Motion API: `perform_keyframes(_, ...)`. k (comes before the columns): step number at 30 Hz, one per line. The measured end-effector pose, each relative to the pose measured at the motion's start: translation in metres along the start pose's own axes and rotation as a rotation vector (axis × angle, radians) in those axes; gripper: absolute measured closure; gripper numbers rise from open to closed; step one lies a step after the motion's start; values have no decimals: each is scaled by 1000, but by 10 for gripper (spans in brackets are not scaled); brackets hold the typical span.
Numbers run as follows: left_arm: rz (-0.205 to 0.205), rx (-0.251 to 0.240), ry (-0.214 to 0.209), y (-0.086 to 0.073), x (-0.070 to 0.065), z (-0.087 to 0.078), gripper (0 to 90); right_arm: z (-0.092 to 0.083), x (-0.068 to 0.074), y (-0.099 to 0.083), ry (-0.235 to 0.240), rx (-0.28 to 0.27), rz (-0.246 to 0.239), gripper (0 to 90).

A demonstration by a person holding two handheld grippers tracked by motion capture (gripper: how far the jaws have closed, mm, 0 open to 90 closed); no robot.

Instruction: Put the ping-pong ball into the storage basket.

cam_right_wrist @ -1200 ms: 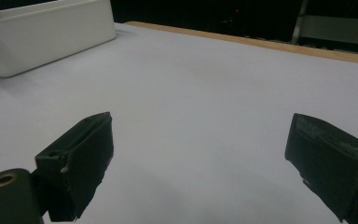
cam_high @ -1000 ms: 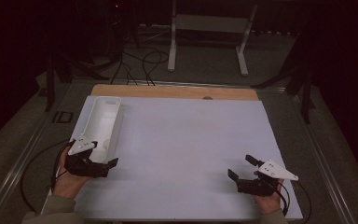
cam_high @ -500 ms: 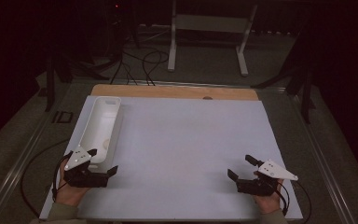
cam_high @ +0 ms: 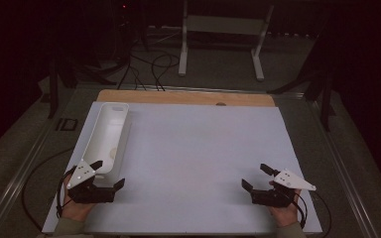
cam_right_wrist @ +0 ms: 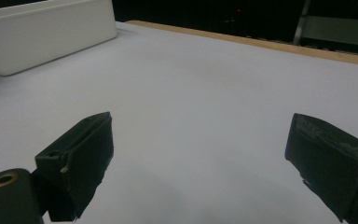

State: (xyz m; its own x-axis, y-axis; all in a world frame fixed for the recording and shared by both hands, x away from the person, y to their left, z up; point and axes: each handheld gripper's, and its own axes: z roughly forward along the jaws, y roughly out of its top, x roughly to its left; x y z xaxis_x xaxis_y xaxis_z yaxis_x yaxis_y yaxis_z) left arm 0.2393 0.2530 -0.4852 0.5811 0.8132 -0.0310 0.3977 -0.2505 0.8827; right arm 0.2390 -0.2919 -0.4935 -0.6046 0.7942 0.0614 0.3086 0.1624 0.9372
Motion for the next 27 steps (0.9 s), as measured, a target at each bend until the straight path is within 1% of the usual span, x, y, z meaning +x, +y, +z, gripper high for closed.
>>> perform_keyframes(8, 12, -20, 15, -3, 0, 0, 2, 3, 0, 1, 7, 1, -13, 72)
perform_keyframes(16, -1, -38, 22, -4, 3, -1, 2, 4, -3, 0, 0, -15, -18, 72)
perform_keyframes(18, -8, -49, 27, -4, 5, -2, 2, 3, -2, 0, -3, -17, -20, 72)
perform_keyframes(22, -18, -66, 36, -4, 7, -3, 2, 4, 0, 0, 0, -11, -22, 72)
perform_keyframes(23, -26, -77, 39, -4, 8, -3, 2, 5, 0, -1, 2, -8, -26, 72)
perform_keyframes(27, -31, -90, 49, -4, 9, -5, 2, 6, 2, -1, 5, -5, -24, 72)
